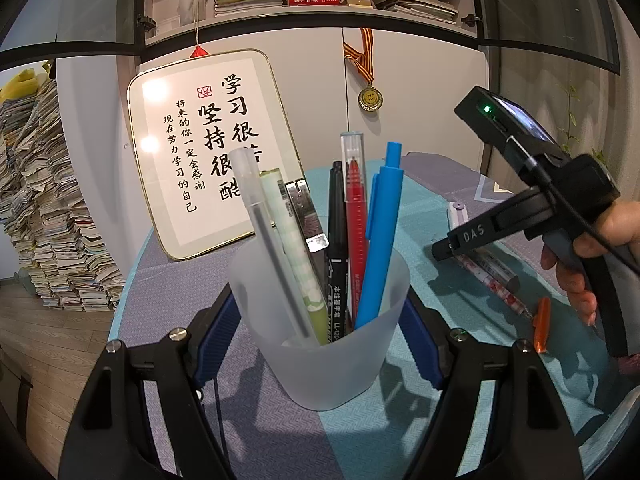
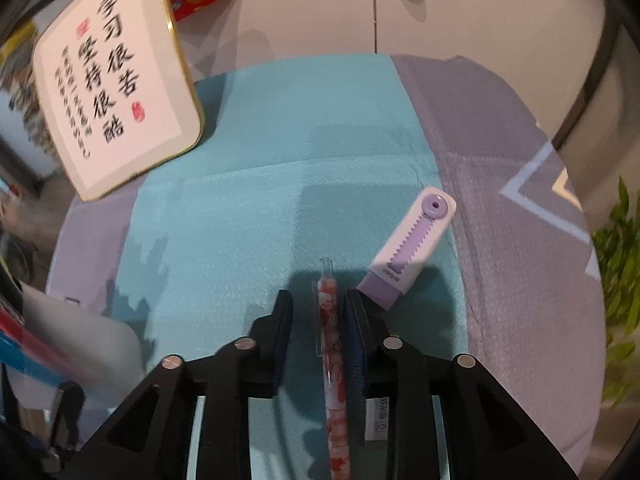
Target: Organize stationery
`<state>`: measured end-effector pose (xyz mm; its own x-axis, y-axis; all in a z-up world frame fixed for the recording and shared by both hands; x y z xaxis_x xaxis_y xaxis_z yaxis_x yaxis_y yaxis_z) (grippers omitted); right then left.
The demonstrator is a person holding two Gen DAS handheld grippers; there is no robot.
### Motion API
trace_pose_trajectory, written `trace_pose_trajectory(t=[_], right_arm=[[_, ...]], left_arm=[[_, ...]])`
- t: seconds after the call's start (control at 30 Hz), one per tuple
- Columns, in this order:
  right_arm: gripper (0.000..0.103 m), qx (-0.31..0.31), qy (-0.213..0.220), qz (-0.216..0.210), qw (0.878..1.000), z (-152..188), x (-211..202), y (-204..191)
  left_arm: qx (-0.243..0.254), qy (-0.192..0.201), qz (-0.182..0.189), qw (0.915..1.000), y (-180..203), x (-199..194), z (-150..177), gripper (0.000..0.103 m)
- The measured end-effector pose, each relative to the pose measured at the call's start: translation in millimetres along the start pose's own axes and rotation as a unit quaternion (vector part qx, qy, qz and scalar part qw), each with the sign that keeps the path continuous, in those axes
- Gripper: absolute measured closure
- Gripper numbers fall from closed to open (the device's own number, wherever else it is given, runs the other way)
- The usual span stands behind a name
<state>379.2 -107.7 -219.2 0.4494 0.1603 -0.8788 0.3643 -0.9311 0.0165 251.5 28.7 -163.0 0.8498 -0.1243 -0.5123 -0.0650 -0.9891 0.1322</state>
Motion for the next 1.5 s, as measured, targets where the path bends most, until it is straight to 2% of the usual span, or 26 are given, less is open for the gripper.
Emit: trace_pose_trajectory(t=[0.03,0.07,0.2,0.37,0.63,0.7,0.8,0.9,0.97,1.03,1.13,1.3,1.5], right_arm=[[0.087,-0.003,0.001,0.002,1.0,0,0,-1],[0.088,-0.002,0.002,-0.004,1.0,1,0,-2],[0.089,0.013,0.023,-0.028,0.999,0,-14,-4],[0.089,0.009,0.071,-0.039,0.997,-1,-54,-10],[0.098,-0.02,0.155,-0.039,0.987,-6,-120,-33],[0.098,-0.037,0.159,-0.04,0.986,-8,-130,-41],[0.097,-0.054,0.134,-0.035,0.989,-6,-122,-45],[0.093,-0.064,0.074,-0.061,0.993,0,-91,-50],[0.087,-0.068,0.034,-0.078,0.994,6,-66,-57],[0.081,-0.08,0.014,-0.081,0.993,11,-49,-64],[0.078,-0.094,0.006,-0.097,0.991,14,-34,-76],[0.078,-0.105,0.002,-0.077,0.991,10,-23,-78],[0.078,-0.096,-0.01,-0.095,0.991,10,-10,-78]], left_arm=[[0.0,0.0,0.0,1.0,0,0,0,0.028],[0.0,0.0,0.0,1.0,0,0,0,0.028],[0.0,0.0,0.0,1.0,0,0,0,0.028],[0.0,-0.001,0.0,1.0,0,0,1,0.028],[0.0,-0.001,0.0,1.0,0,0,1,0.028],[0.0,-0.001,0.0,1.0,0,0,1,0.028],[0.0,-0.001,-0.001,1.0,-1,0,1,0.028],[0.001,-0.001,-0.001,1.0,-1,0,1,0.028],[0.0,-0.001,-0.001,1.0,-1,0,1,0.028],[0.001,-0.001,-0.001,1.0,-1,0,1,0.028],[0.001,-0.001,-0.001,1.0,-1,1,1,0.028],[0.0,-0.001,-0.001,1.0,-1,1,1,0.028],[-0.001,-0.002,-0.001,1.0,-3,2,1,0.028]])
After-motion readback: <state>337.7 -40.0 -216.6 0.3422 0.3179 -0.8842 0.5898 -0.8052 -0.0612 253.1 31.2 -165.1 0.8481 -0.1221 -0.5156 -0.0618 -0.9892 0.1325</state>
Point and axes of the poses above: each gripper's, at about its wrist camera, not at the fingertips, and x roughly the way its jaws point, y to its right, z to its underside, the point moved 8 cm from there along x, roughly the way its jaws point, and after that the axes turned 13 degrees about -x, right-handed, at the moved point
